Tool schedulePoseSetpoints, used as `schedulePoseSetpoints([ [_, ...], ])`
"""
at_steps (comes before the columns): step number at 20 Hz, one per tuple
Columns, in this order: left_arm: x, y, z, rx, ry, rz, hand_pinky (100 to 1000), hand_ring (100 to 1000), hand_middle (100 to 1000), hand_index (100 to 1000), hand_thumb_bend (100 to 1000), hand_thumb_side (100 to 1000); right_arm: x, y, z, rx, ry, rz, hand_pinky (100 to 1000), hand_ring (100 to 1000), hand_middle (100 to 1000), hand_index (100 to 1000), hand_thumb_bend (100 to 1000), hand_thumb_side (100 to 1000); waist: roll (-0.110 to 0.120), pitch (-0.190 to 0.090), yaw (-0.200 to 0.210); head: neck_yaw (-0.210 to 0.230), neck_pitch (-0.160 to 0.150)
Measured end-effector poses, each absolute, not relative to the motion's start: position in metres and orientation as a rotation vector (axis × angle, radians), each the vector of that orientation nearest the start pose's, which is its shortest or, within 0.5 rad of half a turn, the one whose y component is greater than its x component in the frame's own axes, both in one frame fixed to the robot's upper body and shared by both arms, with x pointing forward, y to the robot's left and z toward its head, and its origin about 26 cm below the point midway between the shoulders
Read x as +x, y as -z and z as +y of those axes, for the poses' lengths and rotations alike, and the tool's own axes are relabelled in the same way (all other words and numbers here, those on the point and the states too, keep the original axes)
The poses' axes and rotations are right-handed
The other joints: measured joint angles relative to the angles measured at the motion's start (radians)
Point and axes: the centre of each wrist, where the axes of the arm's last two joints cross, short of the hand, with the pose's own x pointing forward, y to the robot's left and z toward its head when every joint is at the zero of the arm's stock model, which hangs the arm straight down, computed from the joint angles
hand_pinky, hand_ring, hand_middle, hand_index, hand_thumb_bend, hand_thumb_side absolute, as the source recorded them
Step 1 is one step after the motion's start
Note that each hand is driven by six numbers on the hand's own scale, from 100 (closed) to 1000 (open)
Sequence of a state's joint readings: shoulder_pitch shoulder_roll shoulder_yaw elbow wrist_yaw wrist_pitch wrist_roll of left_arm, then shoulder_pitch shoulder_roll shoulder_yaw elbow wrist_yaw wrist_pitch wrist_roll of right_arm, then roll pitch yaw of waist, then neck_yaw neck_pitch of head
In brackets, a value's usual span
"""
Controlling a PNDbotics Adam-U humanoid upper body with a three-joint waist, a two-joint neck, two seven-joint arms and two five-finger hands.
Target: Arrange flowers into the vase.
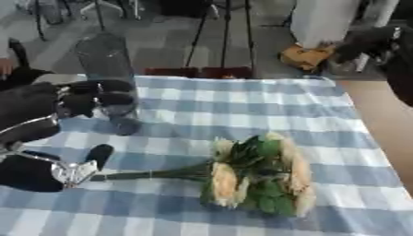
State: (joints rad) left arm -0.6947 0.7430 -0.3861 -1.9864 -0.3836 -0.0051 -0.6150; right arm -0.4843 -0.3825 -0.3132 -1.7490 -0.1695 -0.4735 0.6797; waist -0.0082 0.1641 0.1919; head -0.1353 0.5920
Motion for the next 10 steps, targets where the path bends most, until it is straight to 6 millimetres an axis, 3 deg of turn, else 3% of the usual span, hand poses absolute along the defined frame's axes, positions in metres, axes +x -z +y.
schedulePoseSetpoints([
  [6, 0.303, -0.283, 0.182, -0.666, -2.619, 2.443, 669, 889, 1000, 992, 100, 573, 0.341, -0.234, -0.350, 0.113, 1.286, 3.319, 758, 620, 551, 794, 100, 1000, 0.002, 0.003, 0.000, 0.001, 0.000],
  [10, 0.302, -0.282, 0.171, -0.636, -2.648, 2.436, 681, 902, 1000, 1000, 100, 654, 0.341, -0.233, -0.351, 0.111, 1.292, 3.324, 760, 619, 549, 794, 100, 1000, 0.007, 0.007, -0.002, 0.001, -0.002],
])
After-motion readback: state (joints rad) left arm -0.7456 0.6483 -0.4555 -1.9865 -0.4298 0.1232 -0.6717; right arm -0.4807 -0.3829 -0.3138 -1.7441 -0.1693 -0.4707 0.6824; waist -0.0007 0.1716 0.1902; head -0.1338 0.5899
